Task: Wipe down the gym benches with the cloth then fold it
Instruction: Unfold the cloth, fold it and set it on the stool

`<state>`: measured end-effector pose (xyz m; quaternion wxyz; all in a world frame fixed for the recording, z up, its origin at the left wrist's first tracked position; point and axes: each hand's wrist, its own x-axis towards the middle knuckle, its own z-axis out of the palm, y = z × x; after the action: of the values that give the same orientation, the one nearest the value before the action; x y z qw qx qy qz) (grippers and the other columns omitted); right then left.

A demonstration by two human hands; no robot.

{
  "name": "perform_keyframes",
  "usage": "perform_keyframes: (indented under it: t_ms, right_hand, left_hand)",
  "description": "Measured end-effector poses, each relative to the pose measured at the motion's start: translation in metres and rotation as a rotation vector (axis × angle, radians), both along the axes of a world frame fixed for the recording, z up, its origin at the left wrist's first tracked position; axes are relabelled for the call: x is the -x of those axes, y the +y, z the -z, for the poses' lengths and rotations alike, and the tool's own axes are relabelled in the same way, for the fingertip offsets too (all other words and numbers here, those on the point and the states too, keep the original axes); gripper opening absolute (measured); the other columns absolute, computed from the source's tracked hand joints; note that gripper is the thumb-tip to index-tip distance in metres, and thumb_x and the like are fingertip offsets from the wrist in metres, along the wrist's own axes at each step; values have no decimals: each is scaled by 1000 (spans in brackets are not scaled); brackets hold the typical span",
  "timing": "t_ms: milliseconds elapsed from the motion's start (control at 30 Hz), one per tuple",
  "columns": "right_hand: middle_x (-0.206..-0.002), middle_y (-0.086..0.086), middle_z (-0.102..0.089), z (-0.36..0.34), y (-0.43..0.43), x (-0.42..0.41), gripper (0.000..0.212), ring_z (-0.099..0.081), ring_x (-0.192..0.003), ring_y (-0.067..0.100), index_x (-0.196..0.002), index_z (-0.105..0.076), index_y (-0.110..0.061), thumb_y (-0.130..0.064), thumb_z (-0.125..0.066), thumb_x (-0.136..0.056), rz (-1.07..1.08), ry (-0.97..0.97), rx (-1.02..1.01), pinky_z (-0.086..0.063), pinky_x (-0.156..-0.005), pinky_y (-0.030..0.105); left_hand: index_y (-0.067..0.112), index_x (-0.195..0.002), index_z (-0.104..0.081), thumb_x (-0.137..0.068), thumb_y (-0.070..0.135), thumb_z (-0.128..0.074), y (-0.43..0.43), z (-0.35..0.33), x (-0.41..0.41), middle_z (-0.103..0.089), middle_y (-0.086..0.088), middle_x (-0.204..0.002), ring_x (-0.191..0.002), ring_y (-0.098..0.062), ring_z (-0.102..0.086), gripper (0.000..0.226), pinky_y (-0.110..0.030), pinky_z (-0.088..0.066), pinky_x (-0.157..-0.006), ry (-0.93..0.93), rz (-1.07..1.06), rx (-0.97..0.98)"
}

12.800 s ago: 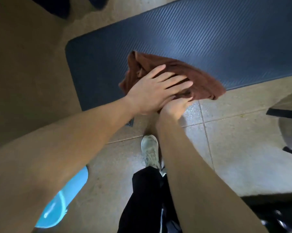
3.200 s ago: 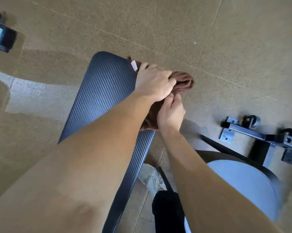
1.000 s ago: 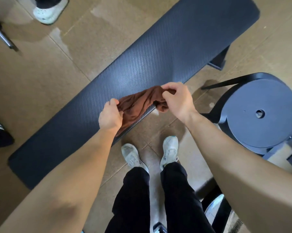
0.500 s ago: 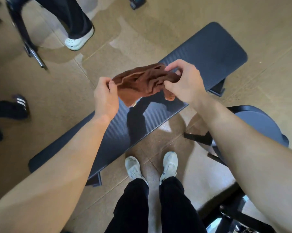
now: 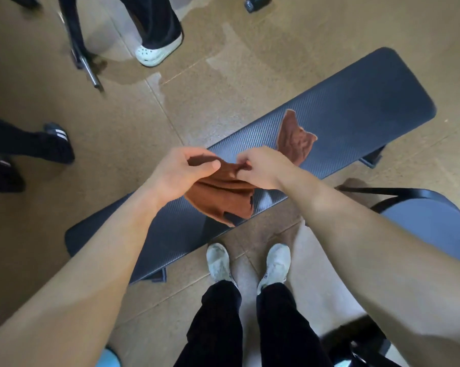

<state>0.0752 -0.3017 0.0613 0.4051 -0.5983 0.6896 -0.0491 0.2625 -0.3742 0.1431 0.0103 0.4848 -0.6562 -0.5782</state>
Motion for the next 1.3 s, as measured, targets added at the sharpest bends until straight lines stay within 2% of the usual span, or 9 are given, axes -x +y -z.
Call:
perform_keyframes:
  t_ms: [233,433,533,633,733,867,967,1100,1300]
  right_hand:
    - [-79,-3,-55,-14,6,-21,12,-62,-87,30,-81,-47,-24,-30,-57,-83,-63,186,-66,-41,-68,34]
    - [-106,10,-65,-14,4,-37,26,-63,-105,38,-113,-61,-29,-26,-53,-89,58,245,-195,-51,-83,41]
    - [-115,14,-68,-5,3,-42,23,-62,-109,38,-112,-63,-25,-34,-50,-95,154,253,-217,-47,-82,39]
    - [-109,14,-70,-10,1,-43,46,-64,-104,38,-101,-68,-19,-58,-45,-95,286,287,-261,-49,-80,40]
    - [-102,14,-70,-33,-7,-40,69,-66,-96,38,-100,-71,-16,-76,-42,-84,434,290,-301,-54,-83,42]
    - [-83,9,-69,-62,-15,-35,59,-64,-76,29,-78,-66,-10,-68,-61,-78,618,27,-372,-46,-64,34]
    - [-92,8,-74,-78,-14,-47,44,-70,-76,21,-106,-68,-9,-50,-65,-90,895,-458,-554,-53,-59,30]
    - [-135,22,-60,-80,-18,-79,38,-62,-111,34,-128,-55,-2,-30,-52,-102,992,-895,-777,-49,-98,63]
    - [-107,30,-62,-79,-27,-119,41,-62,-98,38,-109,-54,8,-26,-30,-107,1331,-1132,-799,-51,-77,64]
  left_hand:
    - [13,-82,-78,-78,12,-76,-25,-64,-74,-72,-4,-72,-61,-14,-69,4,-22,-55,-55,112,-76,-391]
    - [11,-67,-70,-48,42,-94,-45,-80,-152,-53,-11,-55,-42,-18,-47,43,-18,-33,-42,270,-140,-523]
    - [11,-81,-73,-75,25,-75,-50,-72,-181,-71,-17,-83,-71,-27,-70,16,-34,-59,-66,291,-323,-516]
    - [5,-124,-64,-81,35,-71,-57,-56,-200,-66,-20,-124,-108,-35,-68,53,-50,-55,-92,235,-712,-532]
    - [16,-106,-72,-87,31,-71,-64,-46,-202,-73,-11,-112,-100,-29,-72,25,-45,-58,-88,38,-1032,-303]
    - [25,-96,-76,-86,45,-68,-60,-35,-205,-74,0,-99,-96,-24,-69,24,-39,-55,-93,-461,-915,182]
    - [17,-99,-79,-91,45,-64,-41,-33,-186,-76,-5,-90,-84,-22,-68,33,-28,-49,-78,-542,-686,326]
    - [16,-90,-76,-96,26,-64,2,-22,-131,-72,-6,-75,-64,-10,-60,17,-25,-46,-64,-176,-486,150]
    - [17,-102,-59,-97,16,-62,49,-28,-81,-54,10,-60,-58,-9,-57,6,-19,-47,-53,82,-470,-18]
